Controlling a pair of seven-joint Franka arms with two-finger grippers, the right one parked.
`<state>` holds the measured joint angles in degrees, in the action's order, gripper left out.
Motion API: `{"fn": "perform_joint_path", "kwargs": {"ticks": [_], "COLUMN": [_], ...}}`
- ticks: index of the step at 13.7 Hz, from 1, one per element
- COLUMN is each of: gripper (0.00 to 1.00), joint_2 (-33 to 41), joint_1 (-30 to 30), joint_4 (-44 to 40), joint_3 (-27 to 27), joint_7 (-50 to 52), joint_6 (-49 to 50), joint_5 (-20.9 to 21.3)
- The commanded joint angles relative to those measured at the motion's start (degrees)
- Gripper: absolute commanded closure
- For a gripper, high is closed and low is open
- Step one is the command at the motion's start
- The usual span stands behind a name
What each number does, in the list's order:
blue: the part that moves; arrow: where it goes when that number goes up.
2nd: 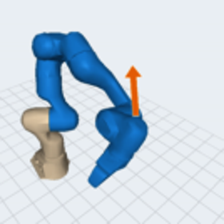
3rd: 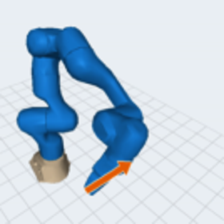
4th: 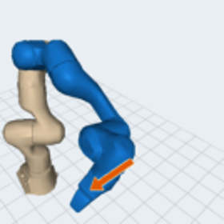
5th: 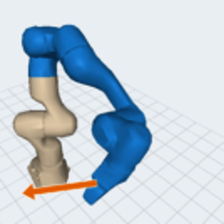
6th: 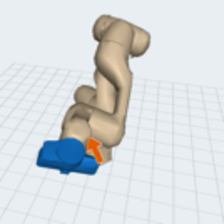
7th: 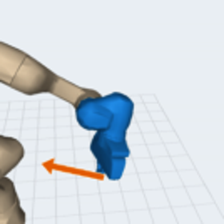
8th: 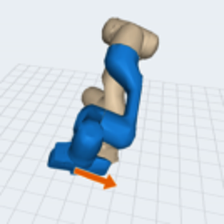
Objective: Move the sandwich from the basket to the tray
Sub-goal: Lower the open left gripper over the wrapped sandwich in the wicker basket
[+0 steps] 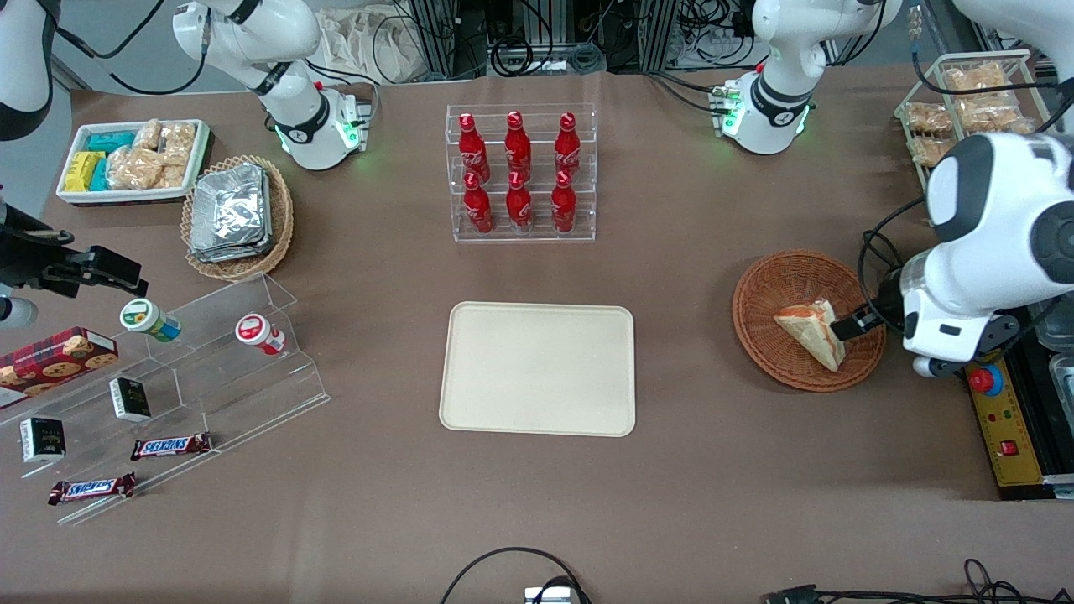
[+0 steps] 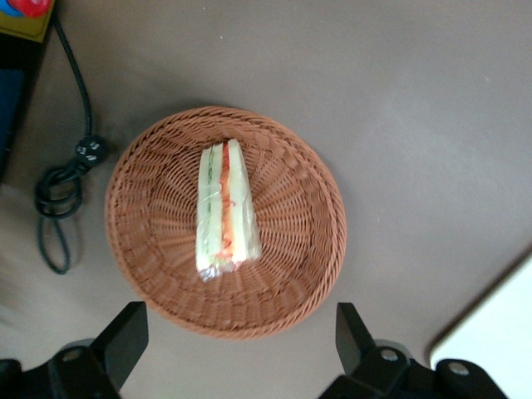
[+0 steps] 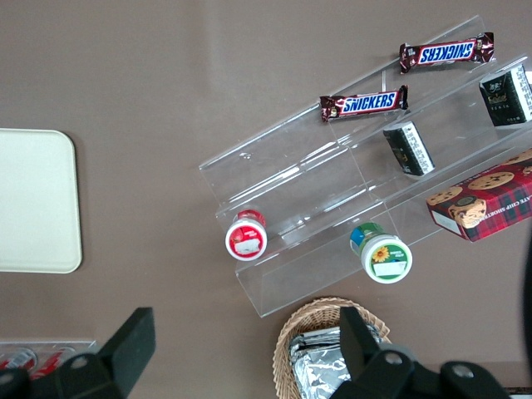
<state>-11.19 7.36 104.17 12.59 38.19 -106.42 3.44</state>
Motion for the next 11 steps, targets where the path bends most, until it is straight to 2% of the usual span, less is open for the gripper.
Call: {"fn": "perform_joint_path", "kwargs": {"ticks": [1,3,11], "gripper": [0.00,0.00,0.00], "joint_2": [4.77,6.79,3.81], "joint_1": [1.60,1.69,4.51], "joint_4": [14.78,22.36,27.57], "joint_3": [-0.28,-0.37,-0.37], "joint_7": [4.42,7.24,7.95], "joint_6": [-13.84,-22.31,-27.87], "joint_5": [0.08,0.16,-0.36]}}
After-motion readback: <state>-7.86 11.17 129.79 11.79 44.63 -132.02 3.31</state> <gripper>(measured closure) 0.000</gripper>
